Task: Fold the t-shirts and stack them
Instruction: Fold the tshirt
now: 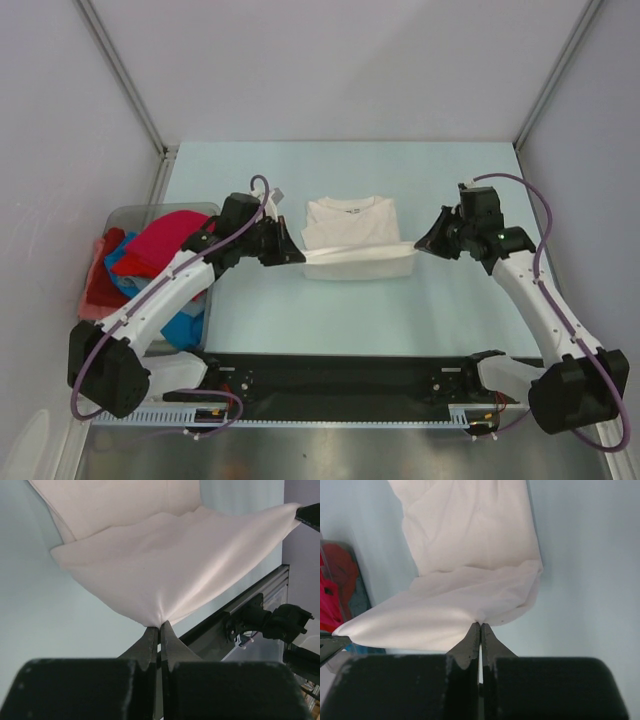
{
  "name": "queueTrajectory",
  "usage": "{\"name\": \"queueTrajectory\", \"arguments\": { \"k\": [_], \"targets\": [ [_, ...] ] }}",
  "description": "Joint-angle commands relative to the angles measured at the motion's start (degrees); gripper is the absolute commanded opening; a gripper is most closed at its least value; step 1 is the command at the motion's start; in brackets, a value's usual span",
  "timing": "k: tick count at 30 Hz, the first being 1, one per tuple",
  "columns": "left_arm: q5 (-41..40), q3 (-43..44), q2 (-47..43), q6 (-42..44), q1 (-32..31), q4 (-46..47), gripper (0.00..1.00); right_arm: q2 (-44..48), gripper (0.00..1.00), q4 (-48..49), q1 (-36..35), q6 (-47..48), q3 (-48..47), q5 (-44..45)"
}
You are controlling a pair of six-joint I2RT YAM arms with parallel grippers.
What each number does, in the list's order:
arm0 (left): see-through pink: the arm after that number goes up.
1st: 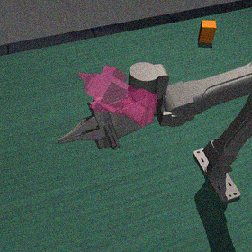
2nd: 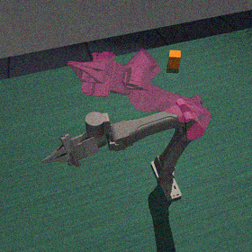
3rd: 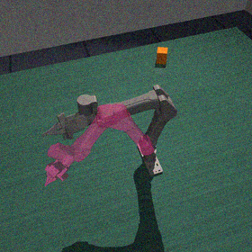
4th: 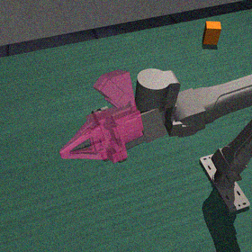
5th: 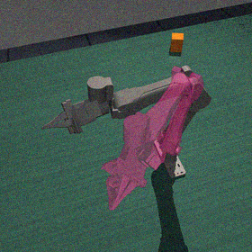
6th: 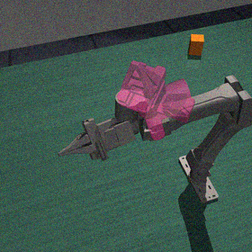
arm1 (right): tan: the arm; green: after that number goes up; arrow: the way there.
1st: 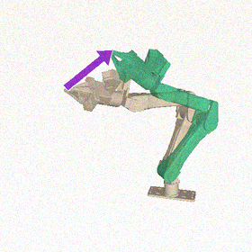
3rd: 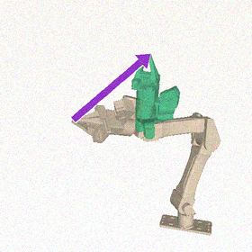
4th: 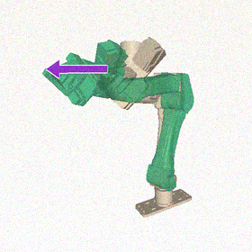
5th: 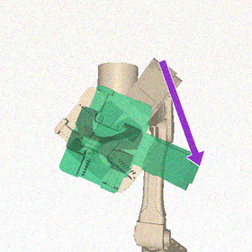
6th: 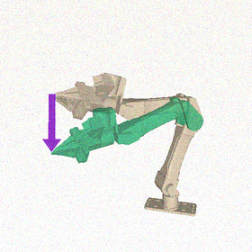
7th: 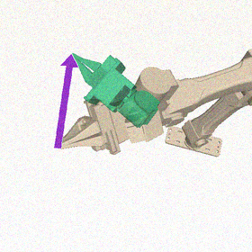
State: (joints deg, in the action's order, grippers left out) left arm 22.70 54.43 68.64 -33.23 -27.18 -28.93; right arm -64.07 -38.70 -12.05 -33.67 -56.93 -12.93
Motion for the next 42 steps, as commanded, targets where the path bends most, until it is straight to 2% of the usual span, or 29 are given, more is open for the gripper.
{"name": "queueTrajectory", "arguments": {
  "k": [1,20,33,34,35,36,37,38,39,40,42],
  "targets": [
    [0.41,4.27,2.54,3.26,2.91,-1.48,0.00,-2.72,0.00,4.93,1.68,2.64,-4.50,1.51],
    [-1.78,19.39,23.46,3.26,8.63,1.59,0.00,-25.92,0.00,17.07,5.90,5.54,-17.07,-3.15],
    [-2.75,33.43,39.36,3.09,11.36,2.73,0.01,-45.16,0.02,19.89,6.69,6.16,-32.09,-5.53],
    [-2.66,34.67,40.59,2.65,11.79,2.74,0.14,-46.22,0.07,20.06,6.78,5.81,-34.11,-5.53],
    [-2.31,36.08,42.96,2.65,12.06,3.08,0.28,-47.19,0.26,20.33,6.78,5.64,-35.00,-5.27],
    [-2.05,37.75,43.68,2.73,12.32,5.18,0.32,-48.59,0.34,21.89,6.78,5.55,-35.44,-4.92],
    [-3.52,38.46,44.47,2.47,12.50,5.89,0.47,-48.95,0.44,23.13,6.78,5.11,-35.62,-4.83],
    [-4.23,39.25,44.91,2.47,12.50,5.99,0.59,-49.04,0.81,23.84,6.69,4.93,-35.54,-3.87],
    [-5.02,40.82,45.26,2.65,12.59,5.81,0.67,-48.43,0.91,24.71,6.69,5.10,-35.27,-3.16],
    [-6.60,40.93,44.83,2.73,12.50,5.81,0.80,-47.64,0.91,25.33,6.61,5.37,-34.57,-3.68],
    [-6.70,38.22,41.86,3.09,11.80,7.39,0.80,-44.15,0.86,27.09,6.43,5.98,-30.81,-4.04]
  ]
}}
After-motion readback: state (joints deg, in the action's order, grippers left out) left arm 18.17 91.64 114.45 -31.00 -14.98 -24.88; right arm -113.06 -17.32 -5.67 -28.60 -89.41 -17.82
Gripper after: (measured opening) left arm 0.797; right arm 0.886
